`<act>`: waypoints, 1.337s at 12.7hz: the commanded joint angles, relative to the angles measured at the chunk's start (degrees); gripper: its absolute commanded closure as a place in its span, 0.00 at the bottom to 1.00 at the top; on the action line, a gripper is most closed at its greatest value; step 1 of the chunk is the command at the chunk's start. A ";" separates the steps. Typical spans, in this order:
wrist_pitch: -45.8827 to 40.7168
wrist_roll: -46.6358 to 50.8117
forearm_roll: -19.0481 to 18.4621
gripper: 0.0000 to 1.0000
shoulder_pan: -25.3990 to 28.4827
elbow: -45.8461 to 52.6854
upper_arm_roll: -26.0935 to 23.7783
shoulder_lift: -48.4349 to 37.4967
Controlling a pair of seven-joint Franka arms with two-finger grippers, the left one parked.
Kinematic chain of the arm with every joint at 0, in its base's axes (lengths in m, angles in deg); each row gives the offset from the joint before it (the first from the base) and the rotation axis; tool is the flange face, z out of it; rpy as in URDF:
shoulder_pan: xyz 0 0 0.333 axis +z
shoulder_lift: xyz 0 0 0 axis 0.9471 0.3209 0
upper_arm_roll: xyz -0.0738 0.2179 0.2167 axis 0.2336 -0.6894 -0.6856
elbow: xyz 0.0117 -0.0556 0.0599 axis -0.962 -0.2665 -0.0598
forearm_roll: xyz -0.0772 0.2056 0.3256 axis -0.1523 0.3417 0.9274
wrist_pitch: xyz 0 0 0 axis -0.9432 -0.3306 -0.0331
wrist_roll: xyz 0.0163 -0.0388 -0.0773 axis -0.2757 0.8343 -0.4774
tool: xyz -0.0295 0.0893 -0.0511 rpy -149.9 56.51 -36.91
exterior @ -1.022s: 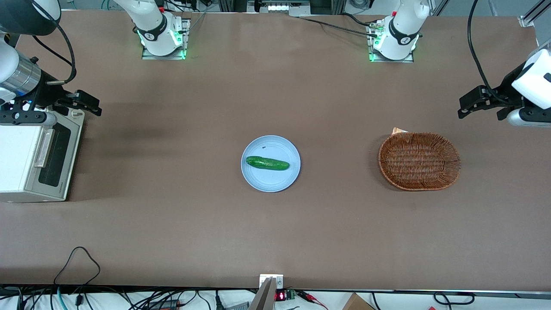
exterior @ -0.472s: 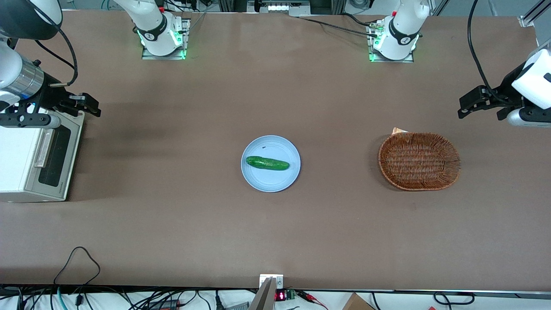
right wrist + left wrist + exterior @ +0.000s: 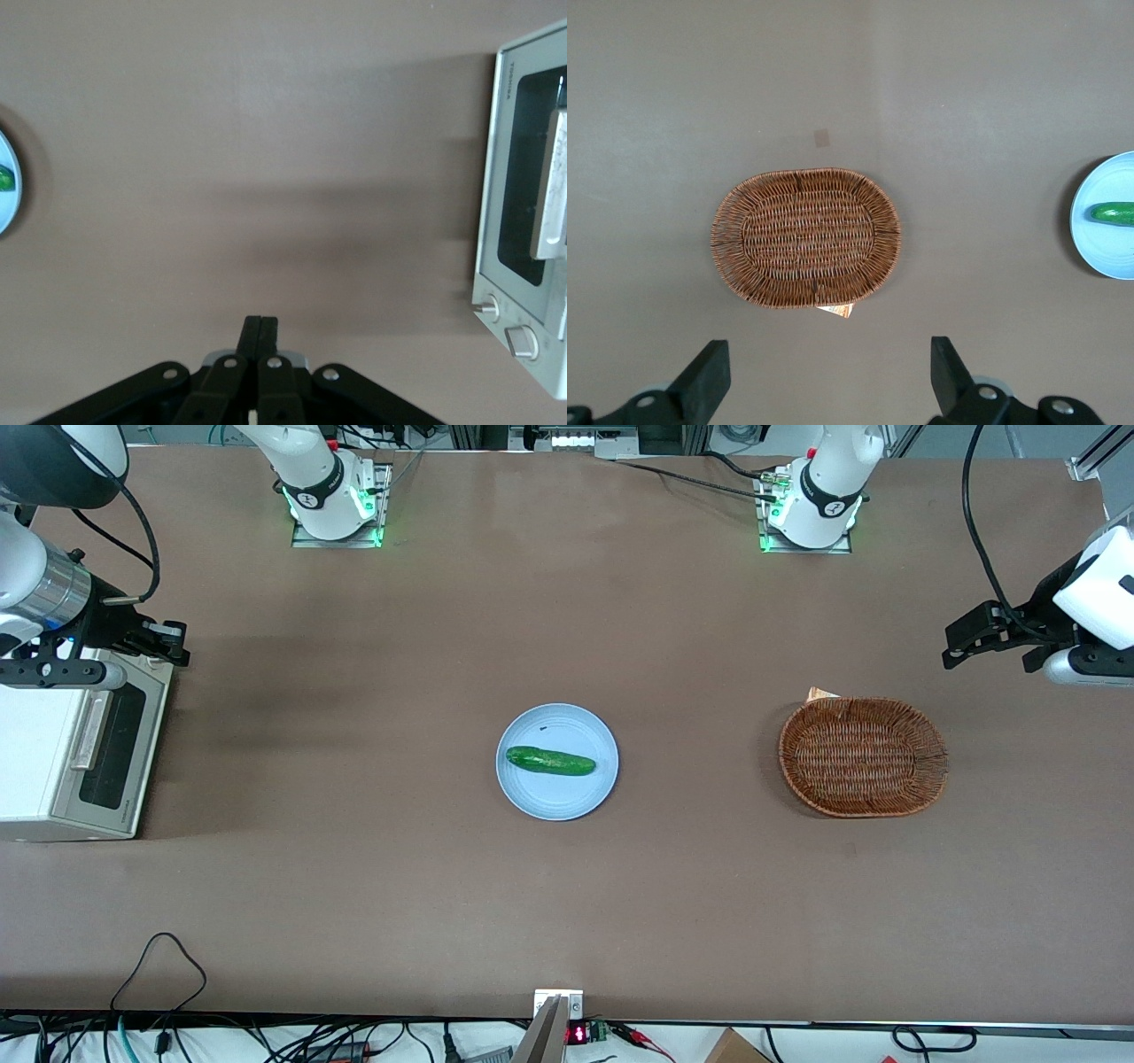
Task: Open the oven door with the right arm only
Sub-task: 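Lower the right gripper onto the toaster oven door handle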
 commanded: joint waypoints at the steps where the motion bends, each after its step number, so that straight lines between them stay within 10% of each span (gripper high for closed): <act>1: -3.99 -0.48 -6.13 0.99 -0.06 1.74 -0.22 0.69; 12: -8.23 13.40 -43.13 0.98 1.00 1.57 -0.22 13.07; 17: -2.35 28.94 -54.13 0.98 1.09 1.48 -0.22 21.50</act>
